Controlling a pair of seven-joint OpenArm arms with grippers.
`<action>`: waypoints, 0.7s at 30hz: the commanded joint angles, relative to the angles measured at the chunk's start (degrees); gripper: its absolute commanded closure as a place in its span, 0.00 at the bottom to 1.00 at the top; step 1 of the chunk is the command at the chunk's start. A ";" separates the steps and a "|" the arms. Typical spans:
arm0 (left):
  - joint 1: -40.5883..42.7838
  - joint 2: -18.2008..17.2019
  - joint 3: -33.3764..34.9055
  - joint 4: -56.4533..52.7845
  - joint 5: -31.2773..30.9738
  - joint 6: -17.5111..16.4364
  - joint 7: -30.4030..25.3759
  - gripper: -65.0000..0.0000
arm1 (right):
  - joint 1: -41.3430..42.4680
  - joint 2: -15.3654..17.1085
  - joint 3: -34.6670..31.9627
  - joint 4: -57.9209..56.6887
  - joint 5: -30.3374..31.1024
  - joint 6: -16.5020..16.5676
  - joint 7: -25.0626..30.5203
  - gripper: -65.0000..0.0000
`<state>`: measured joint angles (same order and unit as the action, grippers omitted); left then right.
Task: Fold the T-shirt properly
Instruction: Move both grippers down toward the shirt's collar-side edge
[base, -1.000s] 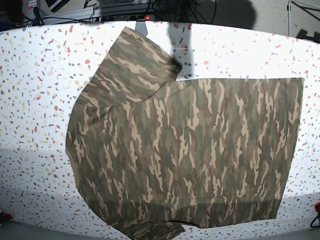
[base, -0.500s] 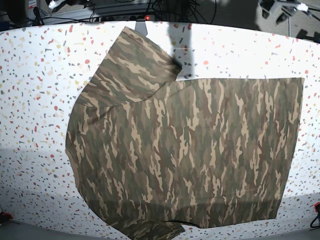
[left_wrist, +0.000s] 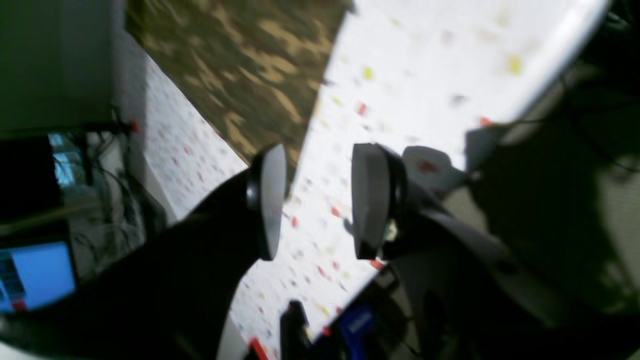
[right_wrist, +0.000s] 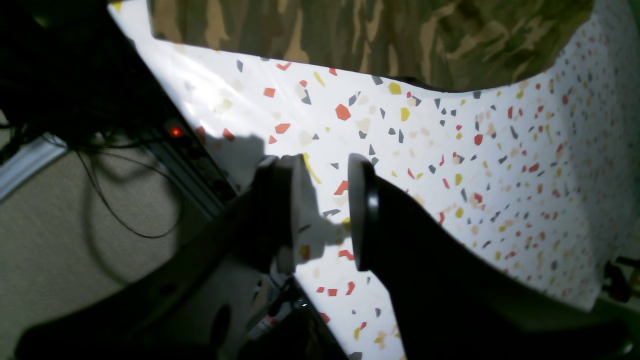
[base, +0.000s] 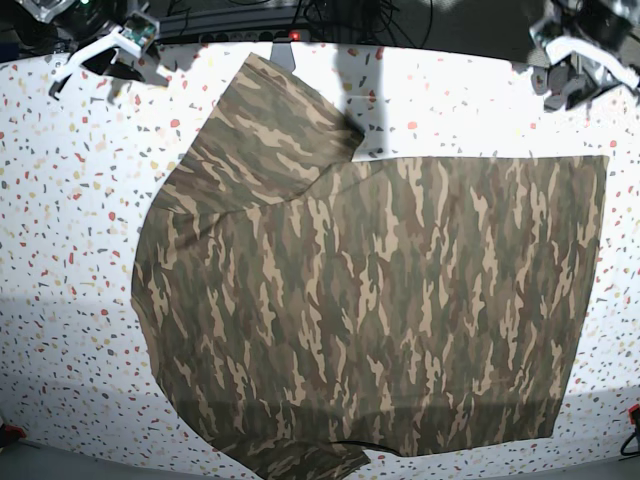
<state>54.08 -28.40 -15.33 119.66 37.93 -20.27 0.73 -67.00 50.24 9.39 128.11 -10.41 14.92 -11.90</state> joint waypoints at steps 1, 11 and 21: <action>-0.90 -1.07 -0.33 0.96 -0.02 -0.66 -0.55 0.66 | -0.61 0.94 0.39 1.03 -0.11 -0.35 0.46 0.74; -15.98 -7.37 -0.33 -9.31 -5.64 -7.02 -2.14 0.66 | -0.33 0.87 0.39 1.03 -4.11 -0.42 -0.66 0.74; -25.97 -12.13 1.33 -24.22 -5.60 -12.24 -10.36 0.66 | -0.31 -2.36 0.39 1.03 -4.66 -3.48 -1.07 0.74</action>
<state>28.21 -39.38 -13.52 94.74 32.82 -33.21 -8.97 -66.85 47.44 9.39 128.25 -14.87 12.40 -13.80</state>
